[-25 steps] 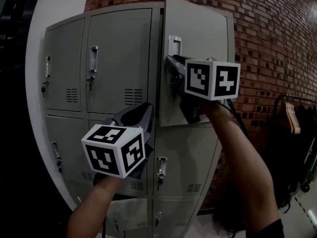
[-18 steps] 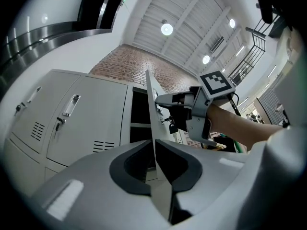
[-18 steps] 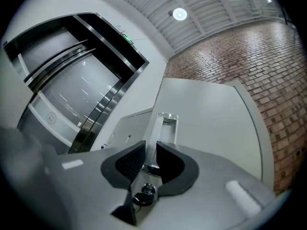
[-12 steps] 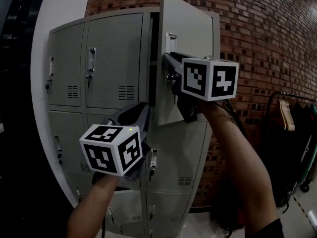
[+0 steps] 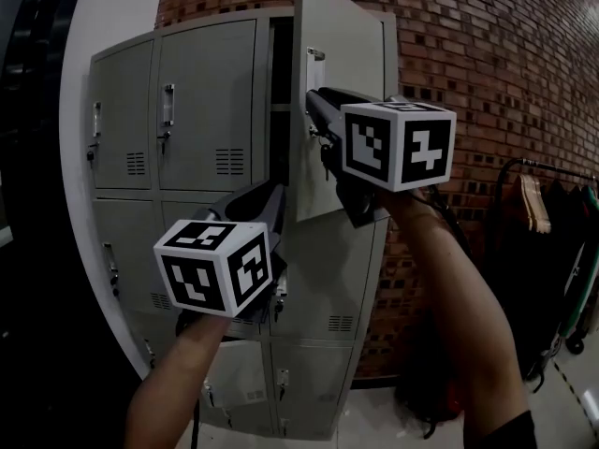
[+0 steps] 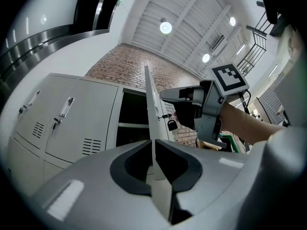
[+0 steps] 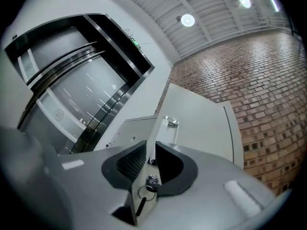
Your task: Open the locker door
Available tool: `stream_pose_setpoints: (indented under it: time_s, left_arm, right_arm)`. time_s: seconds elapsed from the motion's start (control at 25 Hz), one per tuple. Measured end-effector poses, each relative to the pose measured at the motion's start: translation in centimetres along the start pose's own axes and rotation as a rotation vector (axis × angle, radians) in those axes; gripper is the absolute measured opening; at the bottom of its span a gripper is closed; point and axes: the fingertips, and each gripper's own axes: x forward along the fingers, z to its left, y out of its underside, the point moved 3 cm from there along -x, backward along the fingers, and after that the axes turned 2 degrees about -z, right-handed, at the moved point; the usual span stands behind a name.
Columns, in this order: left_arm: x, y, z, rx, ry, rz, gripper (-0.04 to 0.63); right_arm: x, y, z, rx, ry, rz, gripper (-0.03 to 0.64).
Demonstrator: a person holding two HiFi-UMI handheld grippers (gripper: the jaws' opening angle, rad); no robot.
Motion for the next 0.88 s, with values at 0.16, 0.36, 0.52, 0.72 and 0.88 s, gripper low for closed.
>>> stream_pose_setpoints:
  time_s: [0.16, 0.36, 0.52, 0.72, 0.88]
  left_arm:
    - [-0.7, -0.2, -0.9, 0.001, -0.008, 0.005, 0.003]
    - [-1.5, -0.3, -1.6, 0.008, -0.022, 0.016, 0.003]
    - [-2.1, -0.4, -2.5, 0.013, -0.047, 0.021, 0.003]
    - [-3.2, 0.2, -4.2, 0.028, -0.085, 0.037, 0.003]
    - [-4.1, 0.6, -5.7, 0.047, -0.105, 0.057, 0.003]
  right_arm:
    - [-1.1, 0.7, 0.3, 0.012, -0.008, 0.020, 0.057]
    - [-2.6, 1.7, 0.9, 0.030, -0.016, 0.037, 0.052]
    - [-4.4, 2.7, 1.5, 0.056, -0.022, 0.037, 0.046]
    - [-7.2, 4.5, 1.9, 0.083, -0.025, 0.041, 0.037]
    - [-8.9, 6.2, 2.6, 0.119, -0.032, 0.065, 0.024]
